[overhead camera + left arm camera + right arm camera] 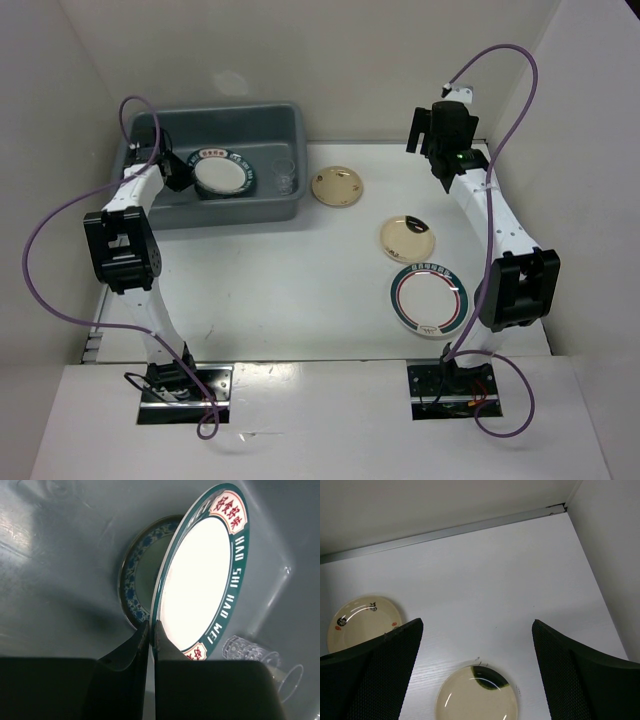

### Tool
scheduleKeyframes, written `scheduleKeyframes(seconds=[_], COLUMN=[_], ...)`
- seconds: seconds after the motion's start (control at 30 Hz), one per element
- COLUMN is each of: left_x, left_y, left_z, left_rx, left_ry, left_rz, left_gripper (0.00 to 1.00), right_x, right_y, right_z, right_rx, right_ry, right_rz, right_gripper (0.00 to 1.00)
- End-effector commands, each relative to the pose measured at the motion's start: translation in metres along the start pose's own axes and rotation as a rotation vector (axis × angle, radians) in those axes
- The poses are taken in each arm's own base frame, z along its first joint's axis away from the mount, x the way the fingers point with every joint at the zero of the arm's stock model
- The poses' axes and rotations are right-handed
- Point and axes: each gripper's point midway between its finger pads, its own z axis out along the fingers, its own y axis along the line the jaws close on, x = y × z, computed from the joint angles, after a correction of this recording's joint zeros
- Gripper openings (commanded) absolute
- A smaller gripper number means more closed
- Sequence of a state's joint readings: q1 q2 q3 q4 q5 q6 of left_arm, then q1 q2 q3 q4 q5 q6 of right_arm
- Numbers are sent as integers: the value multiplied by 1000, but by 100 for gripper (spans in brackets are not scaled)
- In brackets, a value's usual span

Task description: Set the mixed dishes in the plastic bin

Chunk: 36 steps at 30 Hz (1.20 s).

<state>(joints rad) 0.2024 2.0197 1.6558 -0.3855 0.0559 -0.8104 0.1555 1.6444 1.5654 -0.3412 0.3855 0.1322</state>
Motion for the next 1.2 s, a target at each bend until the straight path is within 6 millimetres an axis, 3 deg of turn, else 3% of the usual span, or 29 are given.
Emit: scheduleKeyframes(seconds=[0.0, 0.2, 0.23, 0.4, 0.5, 0.57, 0.6, 0.67, 0.73, 0.77, 0.8, 0.87, 0.9, 0.93, 1.0, 1.03, 1.07, 1.17], left_x=[-7, 1, 4, 5, -1, -22, -29, -50, -62, -64, -67, -47, -37, -27, 15, 34, 79, 155], left_y=[4, 18, 21, 27, 28, 20, 14, -18, -57, -89, -104, -145, -156, -171, -201, -207, -216, -232], left_z=[3, 9, 10, 11, 4, -13, -20, -42, -69, -86, -101, -130, -136, -155, -185, -191, -192, -210], left_rx=[-1, -43, -49, -71, -85, -75, -56, 41, 179, 315, 375, 519, 566, 637, 787, 819, 849, 929], left_ry=[-37, -22, -15, -19, -48, -137, -161, -207, -218, -195, -196, -151, -124, -113, -31, 7, 100, 220], left_rz=[28, 58, 57, 67, 78, 94, 109, 138, 177, 204, 219, 287, 315, 333, 386, 397, 419, 501], left_gripper=[10, 18, 24, 34, 39, 45, 47, 61, 77, 87, 92, 94, 94, 94, 94, 94, 94, 94], right_x=[-22, -26, -26, -33, -33, -38, -38, -34, -33, -33, -33, -30, -34, -31, -31, -33, -32, -38], right_y=[-2, -6, -6, -8, -8, -9, -7, -5, -1, 0, 2, 4, 6, 8, 11, 12, 12, 10], right_z=[-5, -14, -14, -20, -21, -24, -24, -23, -23, -23, -23, -23, -24, -25, -25, -25, -27, -36], right_rx=[11, 18, 18, 16, 16, 13, 4, -8, -31, -32, -42, -53, -67, -82, -96, -98, -107, -112], right_ry=[-58, -70, -71, -88, -89, -105, -104, -94, -91, -90, -89, -78, -85, -74, -71, -80, -78, -106], right_rz=[10, 15, 15, 13, 13, 21, 20, 16, 15, 25, 25, 30, 33, 29, 39, 42, 42, 61], right_gripper=[94, 94, 94, 94, 94, 94, 94, 94, 94, 94, 94, 94, 94, 94, 94, 94, 94, 94])
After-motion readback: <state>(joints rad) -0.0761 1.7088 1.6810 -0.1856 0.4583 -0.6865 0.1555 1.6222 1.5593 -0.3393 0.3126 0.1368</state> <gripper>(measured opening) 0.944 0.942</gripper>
